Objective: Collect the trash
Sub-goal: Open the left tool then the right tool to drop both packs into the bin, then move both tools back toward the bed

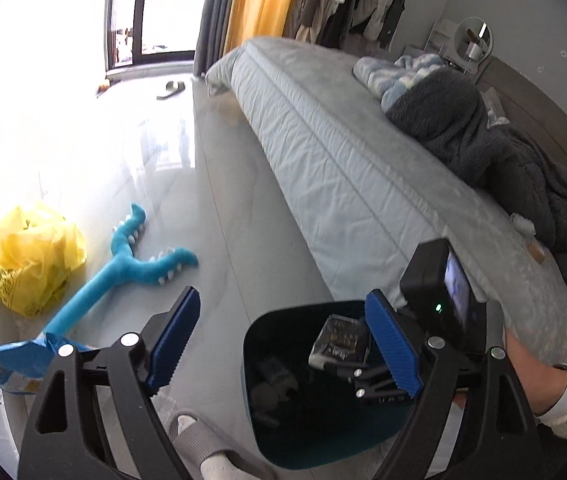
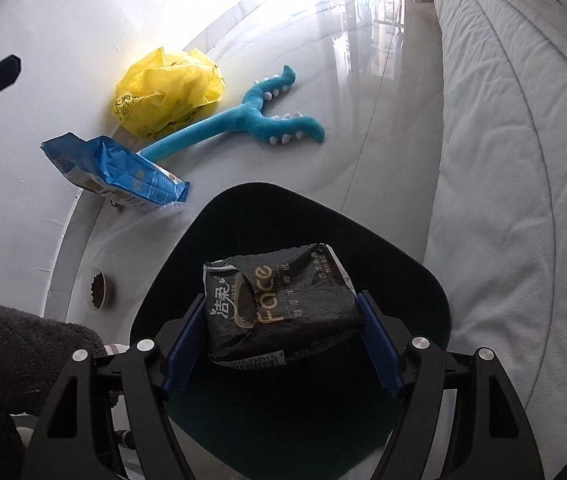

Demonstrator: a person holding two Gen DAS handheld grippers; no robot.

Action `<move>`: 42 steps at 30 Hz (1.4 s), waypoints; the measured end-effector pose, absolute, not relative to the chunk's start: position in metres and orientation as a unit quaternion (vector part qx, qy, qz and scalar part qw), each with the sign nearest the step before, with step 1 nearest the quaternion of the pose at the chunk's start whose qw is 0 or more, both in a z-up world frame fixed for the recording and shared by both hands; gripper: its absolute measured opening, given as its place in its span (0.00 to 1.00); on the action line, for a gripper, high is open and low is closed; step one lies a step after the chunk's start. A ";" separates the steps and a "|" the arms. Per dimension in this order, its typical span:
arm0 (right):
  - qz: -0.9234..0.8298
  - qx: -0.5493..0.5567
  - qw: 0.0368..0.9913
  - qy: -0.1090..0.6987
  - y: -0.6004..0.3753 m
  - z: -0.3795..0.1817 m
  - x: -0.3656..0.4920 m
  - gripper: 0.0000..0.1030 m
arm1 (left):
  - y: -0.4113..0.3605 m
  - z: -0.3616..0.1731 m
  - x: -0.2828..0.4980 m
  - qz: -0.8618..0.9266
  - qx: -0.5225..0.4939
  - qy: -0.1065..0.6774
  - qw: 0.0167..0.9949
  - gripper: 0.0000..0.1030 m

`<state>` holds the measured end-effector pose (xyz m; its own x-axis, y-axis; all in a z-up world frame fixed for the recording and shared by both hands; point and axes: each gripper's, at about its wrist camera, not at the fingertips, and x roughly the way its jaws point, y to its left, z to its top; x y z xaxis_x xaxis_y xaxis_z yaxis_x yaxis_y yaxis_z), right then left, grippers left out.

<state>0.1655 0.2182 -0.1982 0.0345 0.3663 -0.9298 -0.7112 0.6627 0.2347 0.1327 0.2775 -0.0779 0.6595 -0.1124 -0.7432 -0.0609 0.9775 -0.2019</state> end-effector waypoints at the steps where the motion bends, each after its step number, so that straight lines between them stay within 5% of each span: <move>1: 0.381 -0.148 0.702 0.583 0.216 -0.197 0.165 0.73 | 0.275 -0.073 0.133 -0.014 -0.103 0.403 0.909 0.84; 9: 0.379 -0.140 0.704 0.584 0.202 -0.183 0.163 0.83 | 0.262 -0.033 0.136 -0.003 -0.095 0.340 0.935 0.84; 21: 0.440 -0.063 0.736 0.511 0.154 -0.114 0.156 0.84 | 0.215 0.015 0.146 0.004 -0.078 0.266 0.961 0.87; 42: 0.341 -0.044 0.836 0.428 0.008 -0.056 0.198 0.84 | 0.119 0.011 0.194 -0.047 -0.058 0.269 0.960 0.88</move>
<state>0.1979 0.0078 -0.0560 0.4012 0.5328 -0.7451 -0.6088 0.7628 0.2177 0.1944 0.1186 0.0111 0.8506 -0.1220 -0.5114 0.0591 0.9887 -0.1375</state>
